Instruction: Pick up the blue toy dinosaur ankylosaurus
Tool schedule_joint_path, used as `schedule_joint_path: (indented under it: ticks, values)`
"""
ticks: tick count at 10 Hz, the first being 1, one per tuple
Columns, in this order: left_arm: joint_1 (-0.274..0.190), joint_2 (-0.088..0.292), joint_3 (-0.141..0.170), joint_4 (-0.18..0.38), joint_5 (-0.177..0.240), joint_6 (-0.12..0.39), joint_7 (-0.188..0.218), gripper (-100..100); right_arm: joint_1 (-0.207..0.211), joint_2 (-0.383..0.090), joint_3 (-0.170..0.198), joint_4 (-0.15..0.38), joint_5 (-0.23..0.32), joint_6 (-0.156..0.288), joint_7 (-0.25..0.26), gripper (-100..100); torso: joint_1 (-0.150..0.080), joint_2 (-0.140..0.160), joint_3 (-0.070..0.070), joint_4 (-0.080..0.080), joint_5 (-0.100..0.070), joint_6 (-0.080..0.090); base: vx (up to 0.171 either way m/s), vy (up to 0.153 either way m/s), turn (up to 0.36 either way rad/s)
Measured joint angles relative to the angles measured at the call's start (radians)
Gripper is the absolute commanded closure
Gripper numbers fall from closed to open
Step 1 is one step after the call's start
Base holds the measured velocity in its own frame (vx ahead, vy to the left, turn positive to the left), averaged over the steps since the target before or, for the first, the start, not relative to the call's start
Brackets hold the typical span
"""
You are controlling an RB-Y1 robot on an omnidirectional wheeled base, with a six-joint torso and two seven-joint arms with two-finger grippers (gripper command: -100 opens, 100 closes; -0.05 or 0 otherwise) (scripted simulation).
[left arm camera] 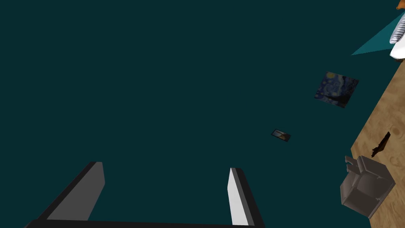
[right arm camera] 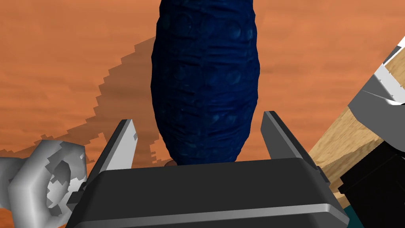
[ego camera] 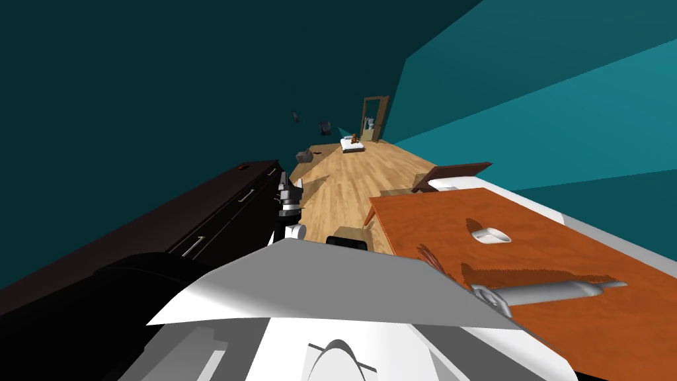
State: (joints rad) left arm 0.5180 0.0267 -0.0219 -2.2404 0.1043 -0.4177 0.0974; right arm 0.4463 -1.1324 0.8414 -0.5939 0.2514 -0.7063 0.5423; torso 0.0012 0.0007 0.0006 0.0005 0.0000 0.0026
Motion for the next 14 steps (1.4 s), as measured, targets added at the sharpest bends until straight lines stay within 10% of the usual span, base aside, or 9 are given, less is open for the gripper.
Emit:
schedule_joint_path:
  ticks: [6, 14]
  values:
    - [0.0, 0.0, 0.0, 0.0, 0.0, 0.0, 0.0, 0, 0.084, 0.046, 0.046, 0.015, -0.168, 0.006, 0.078, -100, -0.001, 0.002, 0.001, 0.0, 0.0, -0.001, -0.041, -0.01, 0.18]
    - [0.0, 0.0, 0.0, 0.0, 0.0, 0.0, 0.0, 0, 0.235, 0.046, 0.073, -0.129, -0.414, 0.111, 0.173, -100, 0.0, 0.003, 0.002, 0.001, 0.0, 0.0, -0.039, -0.003, 0.158]
